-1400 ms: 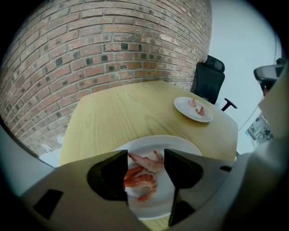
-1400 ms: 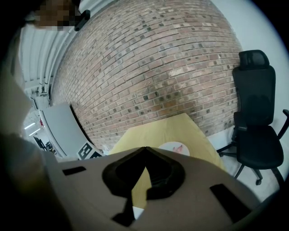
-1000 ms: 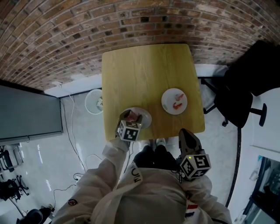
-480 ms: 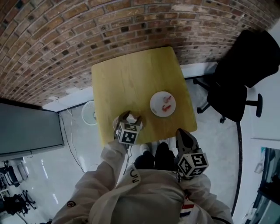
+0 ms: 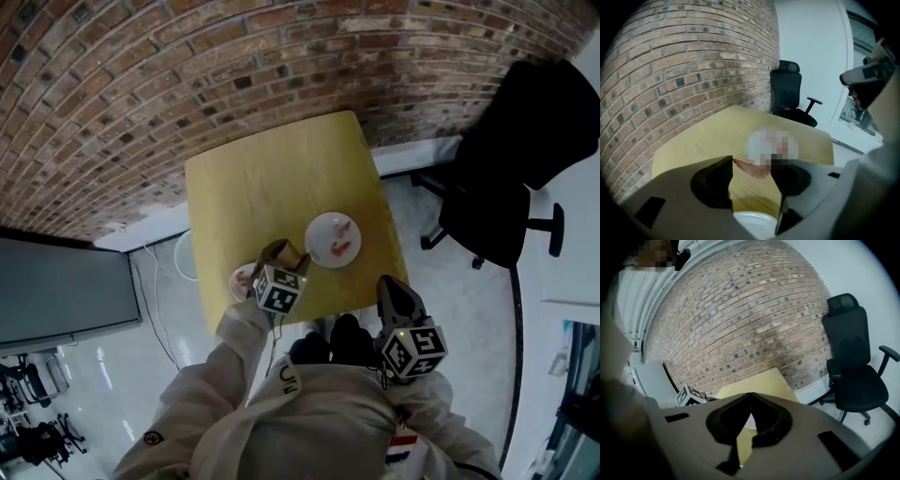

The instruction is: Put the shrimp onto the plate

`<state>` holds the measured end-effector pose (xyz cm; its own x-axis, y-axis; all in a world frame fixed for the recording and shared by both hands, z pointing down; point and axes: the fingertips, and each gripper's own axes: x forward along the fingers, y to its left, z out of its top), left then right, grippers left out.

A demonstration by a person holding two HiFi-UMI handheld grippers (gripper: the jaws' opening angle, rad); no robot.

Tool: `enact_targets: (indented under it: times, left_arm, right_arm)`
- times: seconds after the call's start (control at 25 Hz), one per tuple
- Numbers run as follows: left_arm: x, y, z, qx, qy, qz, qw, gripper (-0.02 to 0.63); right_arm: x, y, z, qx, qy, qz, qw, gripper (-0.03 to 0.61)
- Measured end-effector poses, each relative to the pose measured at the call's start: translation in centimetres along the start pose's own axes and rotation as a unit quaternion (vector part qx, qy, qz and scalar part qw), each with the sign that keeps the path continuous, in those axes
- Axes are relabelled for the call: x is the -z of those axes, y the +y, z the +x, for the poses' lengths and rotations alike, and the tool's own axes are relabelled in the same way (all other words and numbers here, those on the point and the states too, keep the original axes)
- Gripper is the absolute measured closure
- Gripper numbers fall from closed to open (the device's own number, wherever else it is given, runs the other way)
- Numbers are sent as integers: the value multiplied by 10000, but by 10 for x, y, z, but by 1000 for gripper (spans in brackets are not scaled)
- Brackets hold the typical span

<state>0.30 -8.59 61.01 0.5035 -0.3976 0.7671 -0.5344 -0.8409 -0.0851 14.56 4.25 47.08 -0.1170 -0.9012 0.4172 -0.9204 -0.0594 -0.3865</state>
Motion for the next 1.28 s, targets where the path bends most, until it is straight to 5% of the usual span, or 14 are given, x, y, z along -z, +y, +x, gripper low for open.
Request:
enact_targets:
  times: [0.64, 1.28]
  left_arm:
    - [-35, -21, 72, 486, 483, 1450, 9871, 358]
    - [-43, -38, 110, 1265, 1024, 3031, 9389, 359]
  right_arm:
    - [-28, -83, 19, 137, 41, 202, 9997, 555]
    - [-42, -161, 19, 431, 27, 486, 9979, 555]
